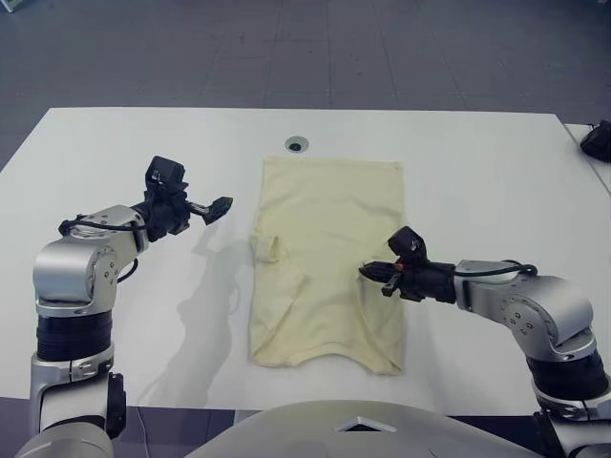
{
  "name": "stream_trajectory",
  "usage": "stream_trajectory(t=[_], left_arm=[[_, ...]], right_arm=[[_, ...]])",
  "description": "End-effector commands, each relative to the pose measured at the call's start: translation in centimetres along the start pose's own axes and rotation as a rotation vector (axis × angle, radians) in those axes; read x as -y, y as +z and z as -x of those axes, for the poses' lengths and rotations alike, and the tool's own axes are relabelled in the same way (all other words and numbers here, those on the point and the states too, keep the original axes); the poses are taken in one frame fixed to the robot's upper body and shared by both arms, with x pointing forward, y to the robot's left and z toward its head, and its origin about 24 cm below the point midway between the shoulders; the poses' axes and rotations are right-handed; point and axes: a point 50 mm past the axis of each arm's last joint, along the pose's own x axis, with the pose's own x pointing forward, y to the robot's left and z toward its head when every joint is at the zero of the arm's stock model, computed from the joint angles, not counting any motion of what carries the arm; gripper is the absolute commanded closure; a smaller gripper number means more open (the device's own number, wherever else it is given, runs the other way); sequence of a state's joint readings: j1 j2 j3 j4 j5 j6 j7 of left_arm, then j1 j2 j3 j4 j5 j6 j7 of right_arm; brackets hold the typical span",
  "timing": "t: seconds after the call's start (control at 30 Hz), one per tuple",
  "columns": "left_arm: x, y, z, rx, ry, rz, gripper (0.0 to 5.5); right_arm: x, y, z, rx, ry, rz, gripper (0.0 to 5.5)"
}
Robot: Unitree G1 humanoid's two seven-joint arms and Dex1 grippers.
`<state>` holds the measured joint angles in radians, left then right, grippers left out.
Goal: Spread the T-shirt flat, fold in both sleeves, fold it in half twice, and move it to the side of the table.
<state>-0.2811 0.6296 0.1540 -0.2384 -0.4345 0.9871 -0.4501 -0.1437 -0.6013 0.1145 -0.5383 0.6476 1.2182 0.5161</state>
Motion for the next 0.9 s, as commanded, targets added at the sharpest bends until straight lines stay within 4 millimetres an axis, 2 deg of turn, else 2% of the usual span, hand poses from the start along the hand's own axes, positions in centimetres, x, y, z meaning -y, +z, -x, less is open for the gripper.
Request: stream_trajectory(t=[0.03, 0.1, 0.23, 0.37, 0.43, 0.5, 0.6, 0.7, 0.8, 0.9], left_arm=[[0.1, 0.3, -0.2, 0.0, -0.011, 0.0, 0.1], [0.2, 0.4, -0.3, 0.0, -0.013, -0.001, 0.1], [0.4, 0.5, -0.3, 0.005, -0.021, -0.023, 0.1], [1.5, 1.0, -0.1, 0.052, -0.087, -0.153, 0.1], [1.9, 0.8, 0.4, 0.047, -0.136, -0.335, 0.1], [1.5, 0.1, 0.8, -0.008, -0.14, -0.566, 0.1], [2.1, -1.1, 2.3, -0.055, -0.31, -0.728, 0.1], [2.3, -3.1, 3.9, -0.13, -0.466, -0.977, 0.1], [4.0, -5.4, 5.6, -0.14, -0.673, -1.118, 0.1], [5.0, -6.7, 6.5, -0.123, -0.761, -1.123, 0.1]], right_arm=[[-0.9, 0.3, -0.2, -0.013, 0.057, 0.029, 5.23], [-1.0, 0.3, -0.1, -0.009, 0.053, 0.039, 4.93], [1.0, 1.7, 0.5, 0.094, -0.145, 0.175, 4.31], [2.6, 2.1, 1.4, 0.181, -0.303, 0.297, 3.75], [2.9, 1.3, 2.7, 0.166, -0.346, 0.366, 3.45], [3.0, -0.2, 4.2, 0.087, -0.356, 0.447, 3.11], [2.6, -2.2, 6.7, -0.052, -0.303, 0.537, 2.62], [1.6, -3.5, 9.3, -0.131, -0.225, 0.581, 2.04], [0.0, -5.7, 10.0, -0.235, -0.111, 0.671, 1.6], [-1.2, -7.5, 9.8, -0.289, -0.031, 0.772, 1.12]])
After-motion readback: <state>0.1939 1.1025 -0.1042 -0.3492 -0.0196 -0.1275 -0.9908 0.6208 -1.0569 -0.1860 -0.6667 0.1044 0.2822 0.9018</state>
